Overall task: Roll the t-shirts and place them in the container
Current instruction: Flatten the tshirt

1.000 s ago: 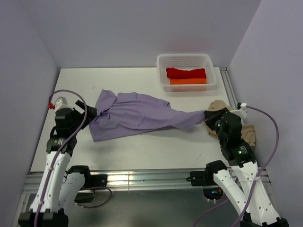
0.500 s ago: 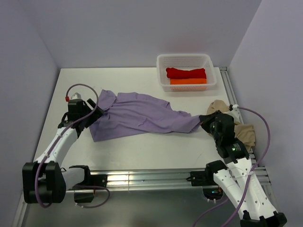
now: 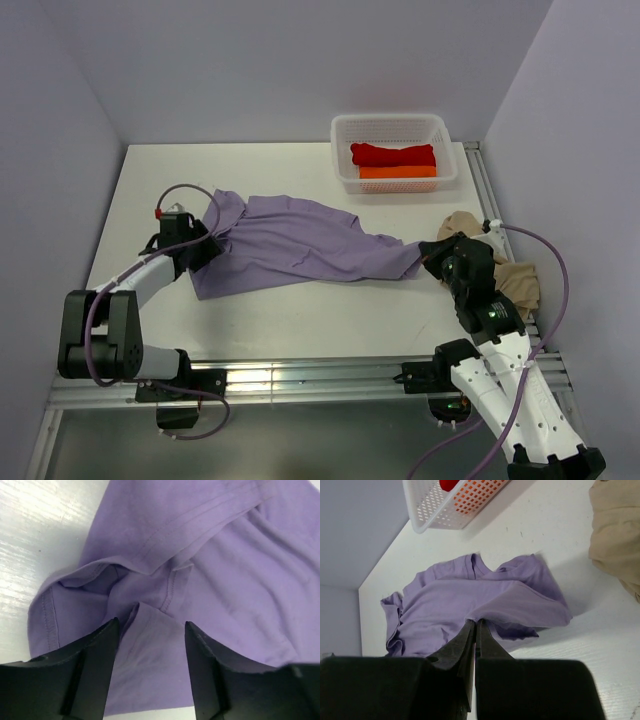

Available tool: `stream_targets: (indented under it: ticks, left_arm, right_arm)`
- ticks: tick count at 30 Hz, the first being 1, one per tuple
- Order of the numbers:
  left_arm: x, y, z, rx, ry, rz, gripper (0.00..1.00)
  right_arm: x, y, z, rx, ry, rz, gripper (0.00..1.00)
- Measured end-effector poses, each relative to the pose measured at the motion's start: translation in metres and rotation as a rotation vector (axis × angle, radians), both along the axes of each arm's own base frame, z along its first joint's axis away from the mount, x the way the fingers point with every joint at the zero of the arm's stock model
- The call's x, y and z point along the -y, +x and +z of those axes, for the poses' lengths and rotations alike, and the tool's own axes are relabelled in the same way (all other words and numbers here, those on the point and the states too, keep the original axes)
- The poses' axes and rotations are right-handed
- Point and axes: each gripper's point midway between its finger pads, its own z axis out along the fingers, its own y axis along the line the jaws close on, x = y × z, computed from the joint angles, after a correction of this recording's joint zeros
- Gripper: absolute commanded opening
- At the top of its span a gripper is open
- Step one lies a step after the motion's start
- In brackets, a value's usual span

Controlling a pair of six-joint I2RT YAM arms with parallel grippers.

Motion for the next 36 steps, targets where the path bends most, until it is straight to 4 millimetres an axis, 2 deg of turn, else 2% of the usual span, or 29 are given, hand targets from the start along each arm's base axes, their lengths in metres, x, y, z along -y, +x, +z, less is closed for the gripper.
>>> stream_targets:
  ticks: [1,2,3,4,10,12,15,17,19,21,22,23,24,25,26,28,30,33,36]
  left_arm:
    - [0.0,0.0,-0.004,-0.008,0.002,-0.003,0.46]
    - [0.0,0.0,-0.007,-0.012,0.004,-0.006,0.24]
    - [0.0,0.0,-0.01,-0.015,0.009,-0.014,0.1]
    - [0.001,0.0,-0.011,-0.017,0.002,-0.005,0.0]
    - [0.002,0.004,-0.008,0.004,0.004,-0.014,0.0]
    - [0.003,0.006,0.003,0.029,-0.004,-0.02,0.0]
    - [0.008,0.014,0.045,0.151,-0.024,-0.036,0.0]
    - [0.013,0.014,0.1,0.314,-0.04,-0.051,0.0]
    - [0.019,0.001,0.153,0.484,-0.058,-0.067,0.0]
    - [0.029,-0.03,0.198,0.659,-0.096,-0.095,0.0]
    - [0.033,-0.046,0.208,0.709,-0.113,-0.109,0.14]
    - [0.036,-0.063,0.215,0.757,-0.133,-0.127,0.23]
    - [0.038,-0.079,0.215,0.787,-0.165,-0.13,0.38]
    - [0.041,-0.087,0.209,0.788,-0.187,-0.136,0.64]
    - [0.047,-0.095,0.196,0.762,-0.221,-0.142,0.97]
    - [0.063,-0.107,0.168,0.66,-0.28,-0.18,0.99]
    - [0.068,-0.114,0.145,0.559,-0.291,-0.181,0.99]
    - [0.065,-0.113,0.13,0.49,-0.266,-0.147,0.99]
    - [0.057,-0.103,0.12,0.409,-0.201,-0.099,0.99]
  right_arm:
    - [0.0,0.0,0.0,0.002,0.0,0.0,0.0]
    - [0.0,0.0,0.0,0.002,0.0,0.0,0.0]
    - [0.0,0.0,0.0,0.002,0.0,0.0,0.0]
    - [0.0,0.0,0.0,0.002,0.0,0.0,0.0]
    - [0.0,0.001,0.0,0.003,0.0,-0.001,0.0]
    - [0.0,0.004,0.0,0.0,-0.001,-0.002,0.0]
    - [-0.001,0.011,-0.003,-0.03,-0.011,-0.006,0.0]
    - [-0.003,0.018,0.004,-0.035,-0.012,-0.008,0.0]
    - [-0.003,0.025,0.012,-0.029,-0.012,-0.013,0.0]
    - [0.0,0.025,0.017,-0.009,-0.01,-0.024,0.0]
    - [0.001,0.024,0.018,-0.005,-0.009,-0.028,0.0]
    - [0.004,0.023,0.023,0.017,-0.006,-0.042,0.0]
    - [0.008,0.022,0.025,0.029,-0.005,-0.053,0.0]
    - [0.009,0.021,0.025,0.031,-0.004,-0.059,0.0]
    - [0.011,0.02,0.023,0.031,-0.004,-0.067,0.0]
    - [0.014,0.019,0.022,0.034,0.003,-0.076,0.0]
    - [0.014,0.018,0.018,0.026,0.005,-0.08,0.0]
    - [0.014,0.017,0.012,0.015,0.01,-0.084,0.0]
    - [0.014,0.016,0.009,0.008,0.011,-0.085,0.0]
